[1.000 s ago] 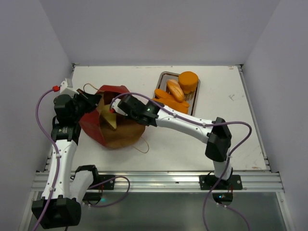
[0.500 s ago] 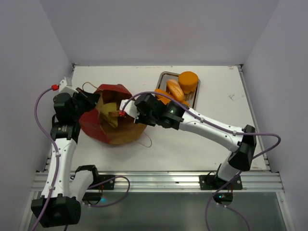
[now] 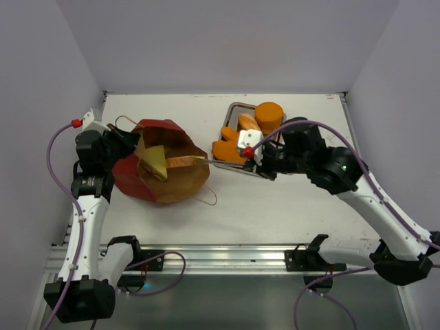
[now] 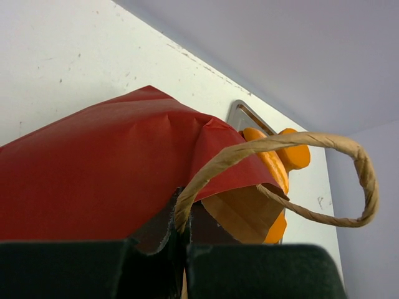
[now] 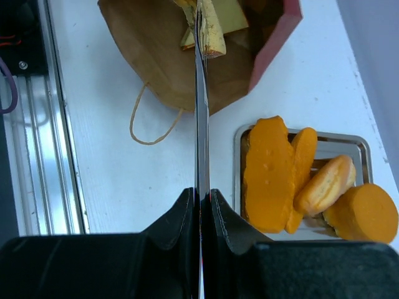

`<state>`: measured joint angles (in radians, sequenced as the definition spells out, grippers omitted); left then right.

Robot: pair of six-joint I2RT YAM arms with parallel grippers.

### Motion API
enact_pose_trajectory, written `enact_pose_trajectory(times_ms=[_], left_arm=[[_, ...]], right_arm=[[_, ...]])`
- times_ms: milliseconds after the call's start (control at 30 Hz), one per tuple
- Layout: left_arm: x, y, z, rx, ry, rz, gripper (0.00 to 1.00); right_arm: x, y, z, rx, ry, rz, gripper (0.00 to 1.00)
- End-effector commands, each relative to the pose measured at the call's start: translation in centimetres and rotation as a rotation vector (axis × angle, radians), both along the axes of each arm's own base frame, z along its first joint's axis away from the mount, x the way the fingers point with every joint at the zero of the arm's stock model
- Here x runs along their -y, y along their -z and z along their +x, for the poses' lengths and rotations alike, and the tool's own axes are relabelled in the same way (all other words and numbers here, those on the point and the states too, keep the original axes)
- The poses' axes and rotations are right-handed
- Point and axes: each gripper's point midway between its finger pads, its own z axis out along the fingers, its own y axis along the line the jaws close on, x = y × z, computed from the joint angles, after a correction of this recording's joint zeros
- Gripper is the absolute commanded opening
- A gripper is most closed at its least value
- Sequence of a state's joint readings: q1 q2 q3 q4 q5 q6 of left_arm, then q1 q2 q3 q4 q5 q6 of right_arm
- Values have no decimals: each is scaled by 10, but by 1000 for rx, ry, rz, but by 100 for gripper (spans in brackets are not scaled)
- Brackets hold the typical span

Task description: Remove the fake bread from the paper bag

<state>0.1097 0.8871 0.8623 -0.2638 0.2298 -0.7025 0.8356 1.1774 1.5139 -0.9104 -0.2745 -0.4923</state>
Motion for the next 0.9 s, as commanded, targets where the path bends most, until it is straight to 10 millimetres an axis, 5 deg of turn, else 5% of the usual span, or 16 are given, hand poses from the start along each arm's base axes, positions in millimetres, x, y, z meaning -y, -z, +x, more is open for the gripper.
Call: enact_pose_trajectory(times_ms=[0,200,500,867], left_arm=[[-6,-22,1,46,-20,51,0],[-6,-21,-4,45,-15,63,0],[2,-21,-9,57,32,67,0],[9,-22,-9,73,85,82,0]], right_arm=[[22,-22,-4,29,5,82,0],[72,-22,38,115,264,49,0],[140,4,120,207,677,-84,0],[179,22,186,423,877,-319,0]])
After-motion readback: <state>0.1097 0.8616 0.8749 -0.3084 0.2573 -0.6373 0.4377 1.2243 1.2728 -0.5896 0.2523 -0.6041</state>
